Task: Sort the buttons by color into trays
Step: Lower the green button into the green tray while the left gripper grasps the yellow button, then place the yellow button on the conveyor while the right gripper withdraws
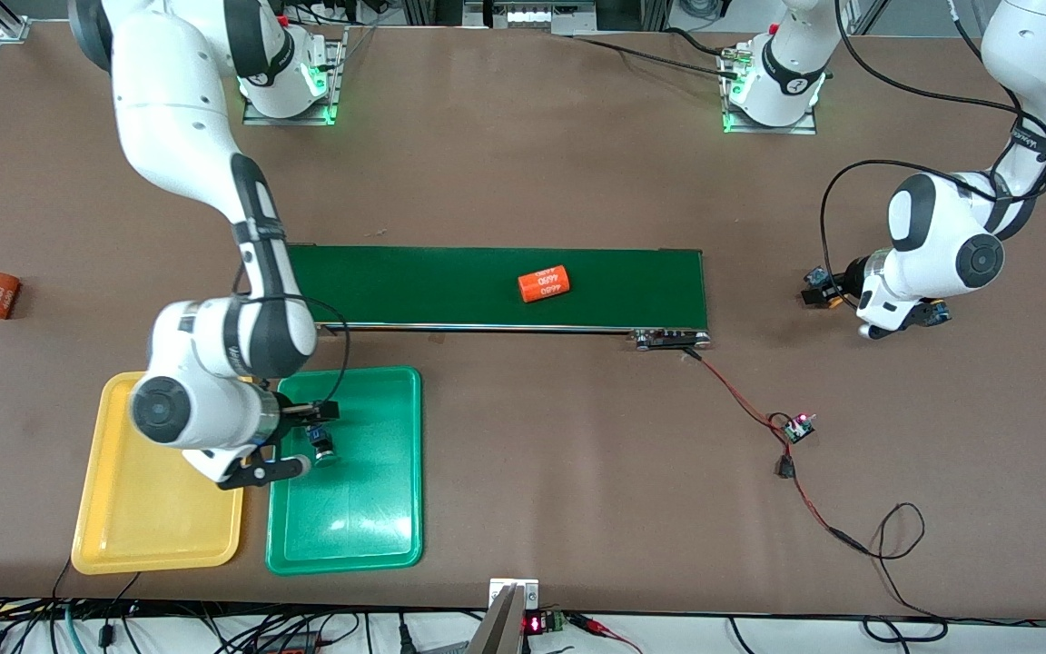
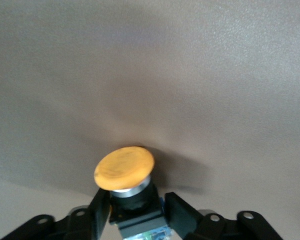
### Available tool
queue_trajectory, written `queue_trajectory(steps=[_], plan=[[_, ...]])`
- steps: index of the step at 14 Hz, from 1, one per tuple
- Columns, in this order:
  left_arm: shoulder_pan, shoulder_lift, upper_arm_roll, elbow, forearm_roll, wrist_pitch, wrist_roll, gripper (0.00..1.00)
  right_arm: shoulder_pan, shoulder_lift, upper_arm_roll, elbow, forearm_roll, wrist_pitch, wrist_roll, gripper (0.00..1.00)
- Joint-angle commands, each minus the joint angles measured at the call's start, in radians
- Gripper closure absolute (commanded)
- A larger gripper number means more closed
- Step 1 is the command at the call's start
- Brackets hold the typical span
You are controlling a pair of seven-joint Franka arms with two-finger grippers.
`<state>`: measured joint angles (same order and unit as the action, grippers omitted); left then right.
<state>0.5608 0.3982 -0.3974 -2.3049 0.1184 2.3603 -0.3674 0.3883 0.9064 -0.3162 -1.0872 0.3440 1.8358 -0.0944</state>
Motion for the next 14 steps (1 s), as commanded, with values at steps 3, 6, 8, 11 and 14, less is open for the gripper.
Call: queue_trajectory(steps=[3,6,8,11,14], plan=[[-0.013,-0.027,0.009,-0.019,-0.025,0.004,0.027,0.83,0.015,-0.135,-0.079,-0.01,0.003,-0.165,0.128,0.0],[-0.013,-0.07,-0.023,0.019,-0.026,-0.09,0.024,0.86,0.001,-0.233,-0.116,-0.008,-0.014,-0.242,0.124,0.0],[-0.013,-0.081,-0.038,0.086,-0.026,-0.194,0.022,0.86,-0.002,-0.274,-0.124,-0.008,-0.089,-0.277,0.113,0.0],[-0.013,-0.082,-0.163,0.22,-0.028,-0.367,0.028,0.86,-0.005,-0.34,-0.132,-0.008,-0.158,-0.308,0.113,0.0],[-0.025,-0.069,-0.338,0.237,-0.04,-0.301,0.03,0.85,-0.005,-0.375,-0.167,-0.008,-0.194,-0.348,0.108,0.0]])
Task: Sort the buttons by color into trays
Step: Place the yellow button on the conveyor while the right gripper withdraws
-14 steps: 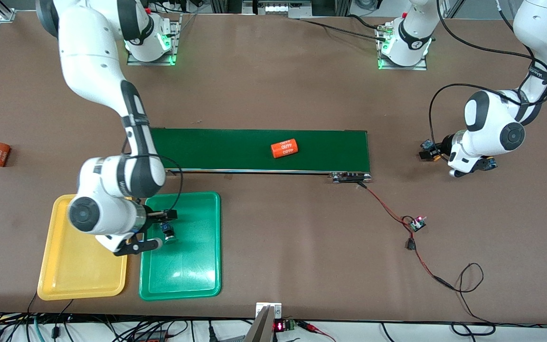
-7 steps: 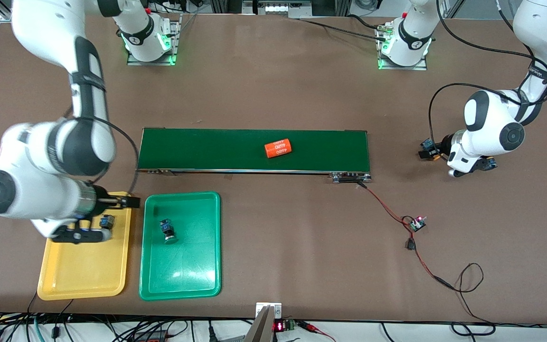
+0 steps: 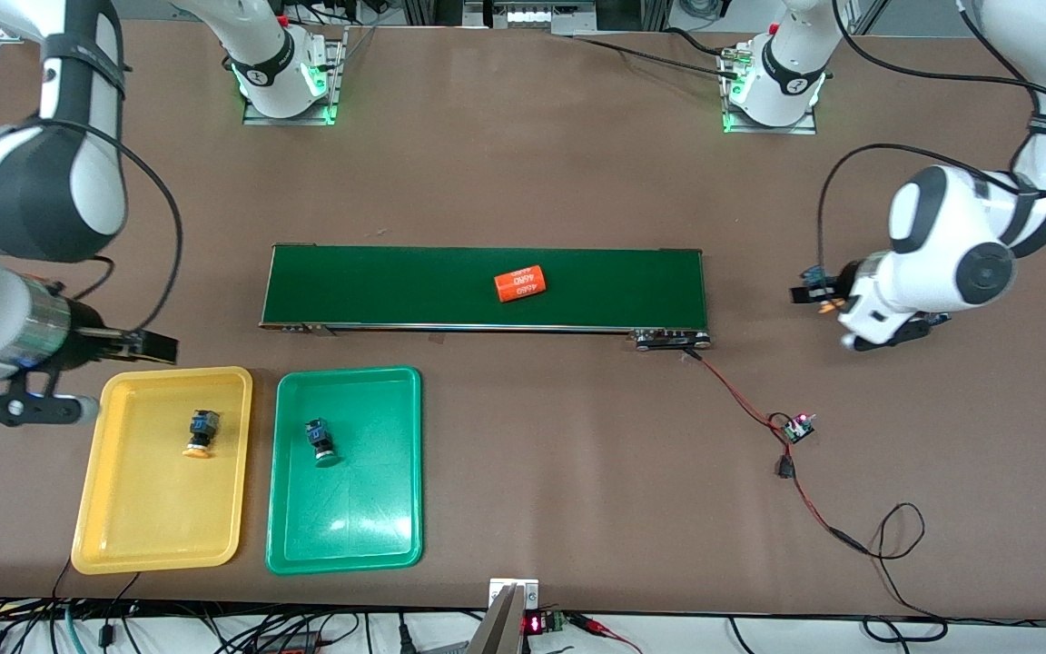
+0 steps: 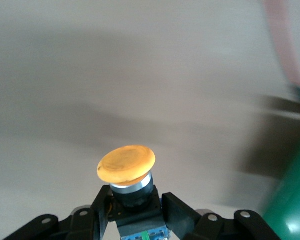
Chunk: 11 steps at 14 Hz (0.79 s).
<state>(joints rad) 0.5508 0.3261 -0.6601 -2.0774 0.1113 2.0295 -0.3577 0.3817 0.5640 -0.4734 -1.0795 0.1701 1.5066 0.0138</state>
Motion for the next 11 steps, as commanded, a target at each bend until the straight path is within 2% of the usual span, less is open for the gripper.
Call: queue_trajectory(steps=[1,2,4,6,7,9,10,11], plan=[[-0.035,0.01,-0.088,0.01,-0.051,0.072,0.025,0.85,0.0,-0.042,-0.011,-0.016,-0.021,-0.019,-0.002,0.0],[-0.06,0.017,-0.104,0.01,-0.067,0.089,0.025,0.85,-0.007,-0.047,-0.008,-0.016,-0.02,-0.017,-0.002,0.0],[-0.115,0.043,-0.118,-0.006,-0.076,0.203,0.023,0.82,-0.001,-0.061,-0.004,-0.022,-0.023,-0.011,0.005,0.0],[-0.17,0.071,-0.116,-0.03,-0.079,0.299,0.008,0.79,-0.023,-0.125,0.022,-0.098,-0.023,-0.005,0.008,0.0],[-0.178,0.071,-0.116,-0.042,-0.079,0.317,0.005,0.73,-0.052,-0.14,0.044,-0.115,-0.021,0.004,0.008,0.0],[-0.198,0.07,-0.118,-0.073,-0.079,0.324,-0.006,0.6,-0.146,-0.174,0.148,-0.14,-0.023,0.004,0.008,0.0],[-0.212,0.07,-0.119,-0.09,-0.079,0.339,-0.035,0.43,-0.22,-0.202,0.229,-0.164,-0.024,0.003,0.008,0.0],[-0.224,0.07,-0.119,-0.111,-0.079,0.371,-0.044,0.33,-0.297,-0.225,0.307,-0.193,-0.041,0.006,0.008,0.0]])
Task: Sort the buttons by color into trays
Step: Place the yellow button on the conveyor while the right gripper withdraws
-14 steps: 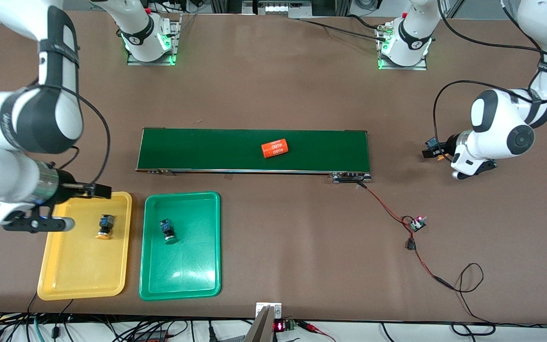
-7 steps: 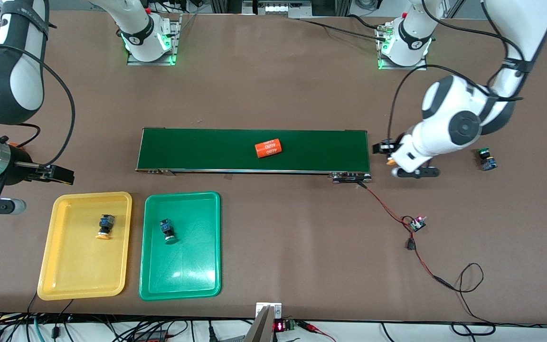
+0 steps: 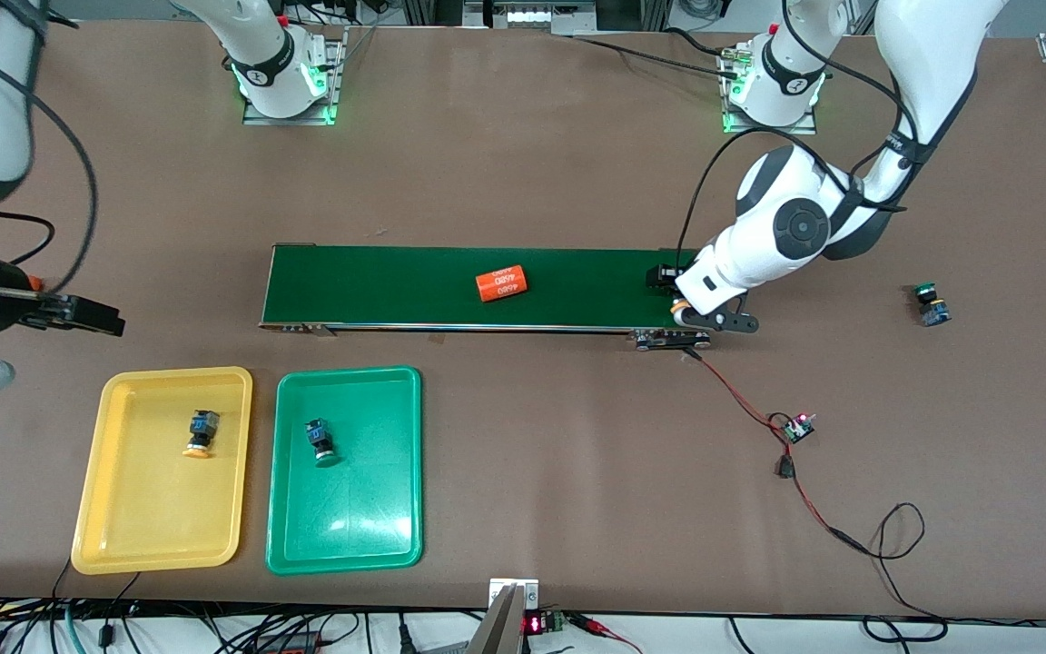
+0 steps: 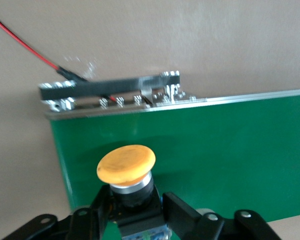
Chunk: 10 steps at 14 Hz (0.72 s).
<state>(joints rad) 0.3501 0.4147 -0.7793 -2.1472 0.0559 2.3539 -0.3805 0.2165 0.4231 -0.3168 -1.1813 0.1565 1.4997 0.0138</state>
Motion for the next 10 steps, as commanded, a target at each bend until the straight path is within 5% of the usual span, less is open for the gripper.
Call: queue_trajectory(steps=[1,4,10], plan=[[-0.026,-0.019,0.0,-0.051,-0.024,0.07,-0.024,0.06,-0.178,-0.102,0.219,-0.116,-0.087,0.026,0.009,0.0],[-0.02,-0.033,0.0,-0.039,-0.024,0.061,-0.017,0.0,-0.213,-0.161,0.314,-0.201,-0.218,0.051,0.02,0.0],[0.085,-0.151,0.005,0.026,-0.024,-0.051,-0.015,0.0,-0.218,-0.205,0.311,-0.202,-0.215,0.045,0.008,0.0]])
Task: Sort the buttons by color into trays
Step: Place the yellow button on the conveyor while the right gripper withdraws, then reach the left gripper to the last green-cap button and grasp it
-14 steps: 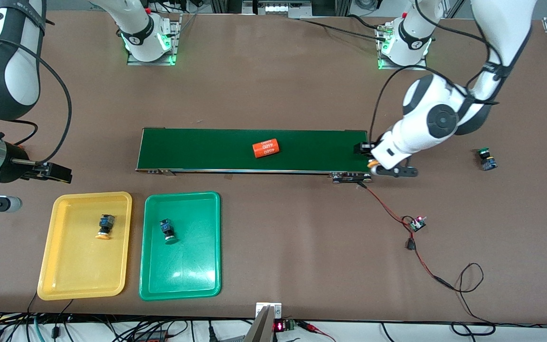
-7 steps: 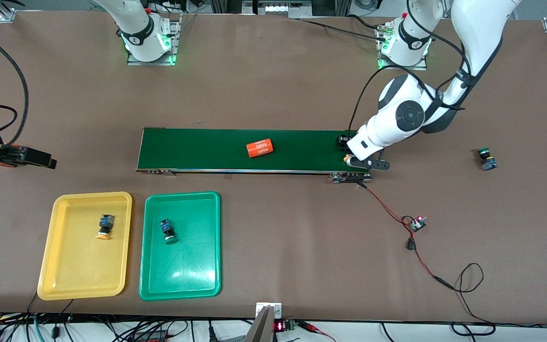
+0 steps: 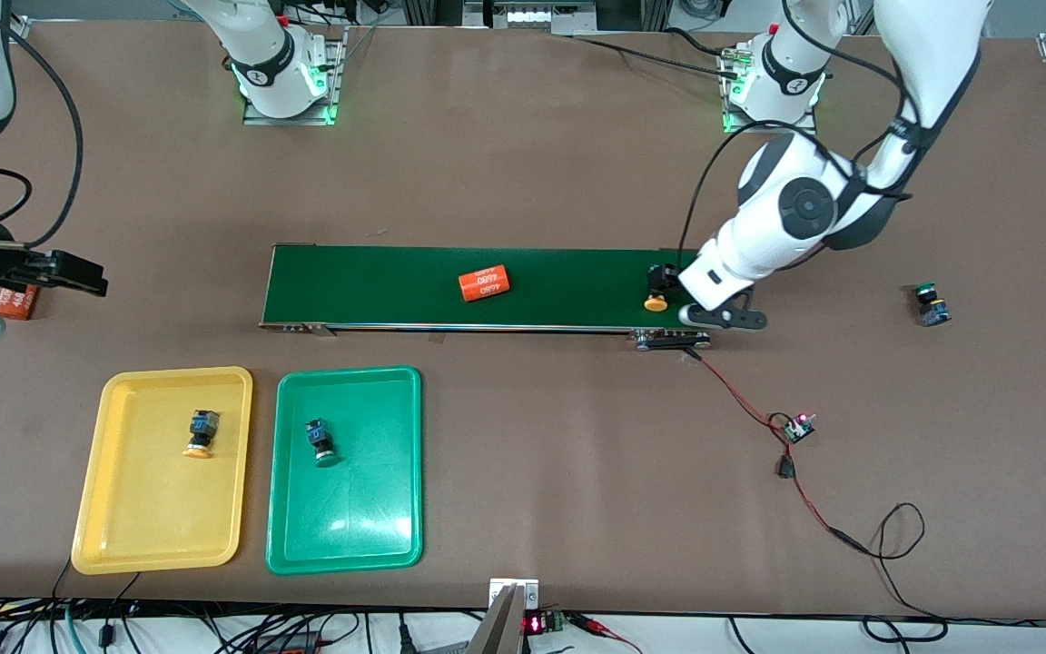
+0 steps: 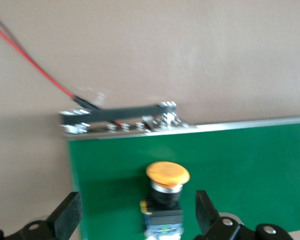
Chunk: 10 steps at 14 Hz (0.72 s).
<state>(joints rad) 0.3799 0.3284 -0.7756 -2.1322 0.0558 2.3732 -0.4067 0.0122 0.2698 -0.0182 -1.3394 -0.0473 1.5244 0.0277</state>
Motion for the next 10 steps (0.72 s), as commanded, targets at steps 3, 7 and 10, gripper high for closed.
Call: queue_trajectory(steps=[3,7,10], plan=[[0.145,-0.078,0.056,0.014,-0.017,-0.135,0.026,0.0,-0.053,-0.066,0.003,-0.047,0.001,0.025,-0.07,0.0],[0.163,-0.049,0.276,0.014,-0.01,-0.146,0.089,0.0,-0.078,-0.086,0.004,-0.064,0.066,0.016,-0.052,0.0],[0.166,-0.025,0.45,0.017,0.05,-0.132,0.312,0.0,-0.072,-0.142,0.014,-0.145,0.04,0.049,-0.072,0.0]])
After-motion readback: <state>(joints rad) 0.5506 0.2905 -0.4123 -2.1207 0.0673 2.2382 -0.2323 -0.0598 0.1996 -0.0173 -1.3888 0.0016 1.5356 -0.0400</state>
